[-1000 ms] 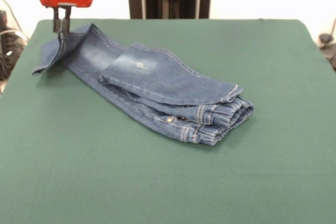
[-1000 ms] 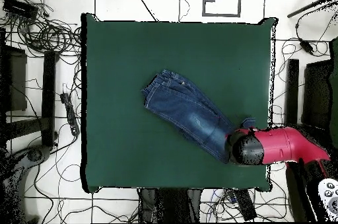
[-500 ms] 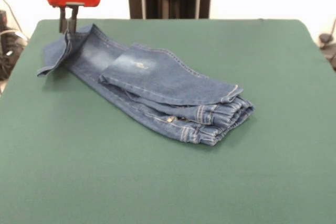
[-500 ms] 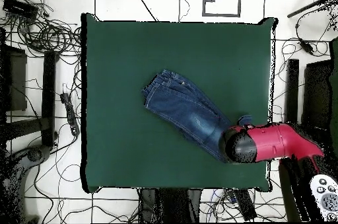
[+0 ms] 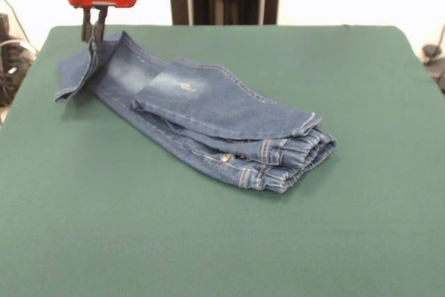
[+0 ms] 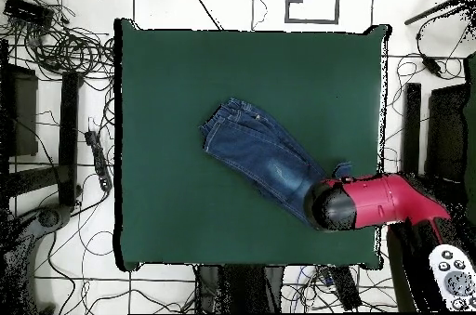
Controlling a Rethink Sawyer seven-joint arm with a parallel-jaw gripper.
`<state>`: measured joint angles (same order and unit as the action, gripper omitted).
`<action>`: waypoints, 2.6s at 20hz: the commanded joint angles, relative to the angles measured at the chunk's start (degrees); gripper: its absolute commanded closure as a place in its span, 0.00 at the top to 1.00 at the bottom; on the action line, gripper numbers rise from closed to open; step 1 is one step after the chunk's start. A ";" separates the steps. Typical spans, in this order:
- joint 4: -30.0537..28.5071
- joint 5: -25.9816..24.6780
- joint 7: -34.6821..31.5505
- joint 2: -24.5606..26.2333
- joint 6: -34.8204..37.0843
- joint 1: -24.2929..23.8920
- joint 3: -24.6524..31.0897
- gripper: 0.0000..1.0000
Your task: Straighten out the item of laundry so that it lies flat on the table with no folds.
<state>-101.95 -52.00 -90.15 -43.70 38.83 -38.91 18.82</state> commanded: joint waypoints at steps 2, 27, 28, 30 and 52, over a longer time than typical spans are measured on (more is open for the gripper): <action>-3.65 -4.02 8.89 1.31 5.32 2.05 -1.29 0.00; -11.30 -5.50 7.85 0.11 0.65 -5.22 -3.29 0.00; -11.41 -5.57 7.89 -0.05 0.67 -5.30 -3.27 0.00; -11.86 -5.95 8.29 -0.36 0.35 -5.70 -3.30 0.00; -11.37 -9.15 10.83 3.51 -4.80 -12.40 -0.61 0.00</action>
<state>-109.95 -58.68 -90.15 -43.33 37.38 -50.85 14.02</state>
